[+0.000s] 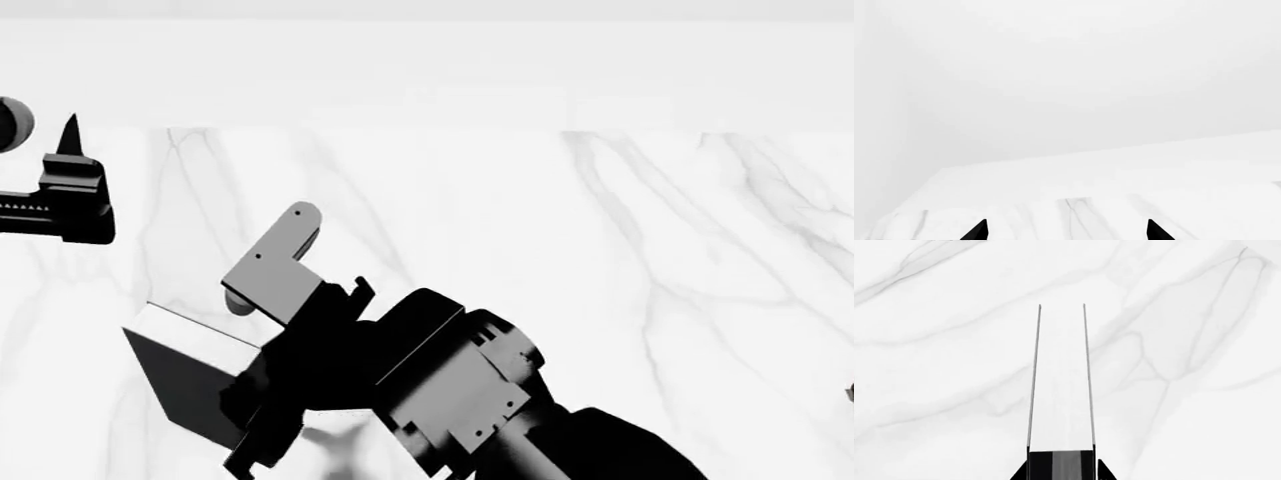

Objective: Pick up the book on the left and place it on top of the shelf.

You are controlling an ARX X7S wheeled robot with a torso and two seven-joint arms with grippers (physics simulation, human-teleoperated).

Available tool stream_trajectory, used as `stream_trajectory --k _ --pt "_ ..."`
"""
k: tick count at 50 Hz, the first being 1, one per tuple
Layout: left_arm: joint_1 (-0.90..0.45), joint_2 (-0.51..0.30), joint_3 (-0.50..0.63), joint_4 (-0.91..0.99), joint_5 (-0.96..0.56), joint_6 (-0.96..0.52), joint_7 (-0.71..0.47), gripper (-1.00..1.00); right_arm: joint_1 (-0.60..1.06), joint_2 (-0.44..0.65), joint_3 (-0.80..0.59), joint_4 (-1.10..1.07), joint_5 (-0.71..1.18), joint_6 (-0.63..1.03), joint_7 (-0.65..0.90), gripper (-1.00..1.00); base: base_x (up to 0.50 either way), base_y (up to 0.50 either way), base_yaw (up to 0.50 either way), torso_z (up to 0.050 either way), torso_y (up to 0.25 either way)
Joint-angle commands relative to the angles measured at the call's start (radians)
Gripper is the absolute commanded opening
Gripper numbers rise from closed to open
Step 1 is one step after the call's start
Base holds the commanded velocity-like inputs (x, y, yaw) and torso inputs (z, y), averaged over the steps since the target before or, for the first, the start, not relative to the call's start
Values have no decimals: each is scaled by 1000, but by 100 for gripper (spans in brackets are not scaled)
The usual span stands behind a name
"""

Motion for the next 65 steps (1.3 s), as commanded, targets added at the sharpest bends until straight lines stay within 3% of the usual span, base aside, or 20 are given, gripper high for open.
stream_trajectory --k 1,6,30,34,37,38,41,48,55,65 --pt "1 -2 -3 -5 -4 6 -1 100 9 1 -44 1 40 -26 5 -100 0 0 0 0 0" --pt "-5 1 -14 -9 -18 -11 7 100 10 1 -47 -1 42 -27 8 -100 0 0 0 0 0" --pt "-10 1 -24 2 -35 -27 3 100 38 67 -50 -155 57 31 84 -100 1 0 0 0 250" --pt "-9 1 -31 3 -38 -30 0 100 101 150 -37 -317 79 104 194 -100 0 0 0 0 22" --pt "-9 0 -28 2 -36 -24 -2 100 175 203 -75 -424 3 174 396 -100 0 0 0 0 0" --pt "-11 1 -26 0 -35 -23 -3 100 224 211 -203 -484 -147 230 546 -100 0 0 0 0 0" --pt "-12 2 -19 0 -32 -19 -7 100 302 228 -264 -520 -277 342 724 -100 0 0 0 0 0" --pt "-12 -1 -16 0 -33 -18 -9 100 383 232 -370 -529 -401 491 849 -100 0 0 0 0 0" --pt "-10 -4 -13 -2 -32 -13 -12 100 390 203 -451 -346 -498 528 882 -100 0 0 0 0 0" --pt "-10 -5 -16 -7 -35 -11 -15 100 328 51 -472 361 -565 378 746 -100 0 0 0 0 2"
